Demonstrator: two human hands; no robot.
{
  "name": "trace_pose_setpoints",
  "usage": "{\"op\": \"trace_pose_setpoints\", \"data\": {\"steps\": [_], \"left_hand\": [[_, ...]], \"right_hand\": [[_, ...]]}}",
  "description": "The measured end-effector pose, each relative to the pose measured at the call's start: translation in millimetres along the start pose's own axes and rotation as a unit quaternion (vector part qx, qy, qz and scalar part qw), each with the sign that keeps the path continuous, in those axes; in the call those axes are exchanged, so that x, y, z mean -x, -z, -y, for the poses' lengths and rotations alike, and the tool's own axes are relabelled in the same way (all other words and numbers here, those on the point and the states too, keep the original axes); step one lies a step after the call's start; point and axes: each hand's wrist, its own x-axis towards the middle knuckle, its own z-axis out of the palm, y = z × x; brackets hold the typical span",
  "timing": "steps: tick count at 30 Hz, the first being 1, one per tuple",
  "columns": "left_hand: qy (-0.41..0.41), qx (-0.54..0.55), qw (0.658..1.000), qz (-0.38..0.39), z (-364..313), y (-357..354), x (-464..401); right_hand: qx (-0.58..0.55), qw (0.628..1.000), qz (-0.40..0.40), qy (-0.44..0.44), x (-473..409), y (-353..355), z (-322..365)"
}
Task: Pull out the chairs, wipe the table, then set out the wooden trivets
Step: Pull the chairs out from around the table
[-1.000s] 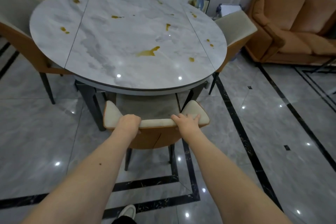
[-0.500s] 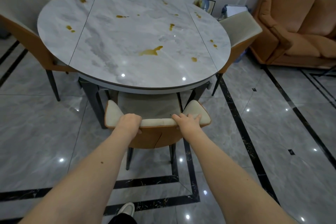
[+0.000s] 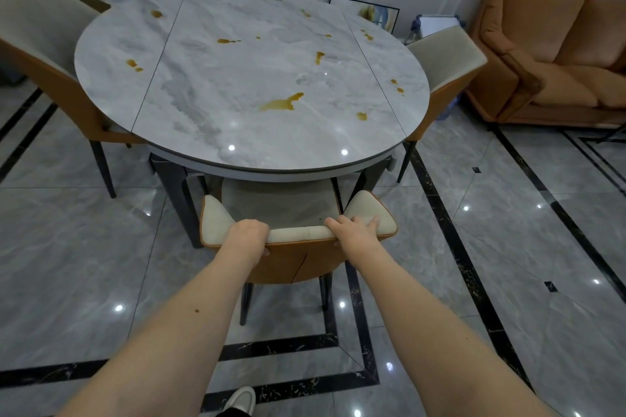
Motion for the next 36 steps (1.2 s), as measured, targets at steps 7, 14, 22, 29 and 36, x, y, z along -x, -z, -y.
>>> {"op": "trace_pose_setpoints", "data": {"steps": [7,14,22,29,36], "left_hand": [[0.003,-0.006,1.0,0.011,-0.5,0.8,-0.1],[0.02,-0.004,1.0,-0.024,-4.0,-5.3,0.9],[0.017,-0.008,0.999,-0.042,-2.8,-7.8,0.5],[0.014,-0.013,0.999,-0.04,0.8,-9.3,-1.0],[0.017,-0.01,1.0,-0.023,1.1,-7.2,-0.6]], "right_hand": [[-0.005,1.0,-0.012,0.001,2.5,-1.0,-0.3],[0.004,1.0,-0.004,-0.009,2.4,-0.1,1.9],[0.023,1.0,-0.004,-0.016,2.4,-0.6,4.3],[0.032,0.999,-0.002,-0.019,2.6,-0.8,7.2],[0.03,0.999,-0.006,-0.014,3.7,-1.1,7.1]]}}
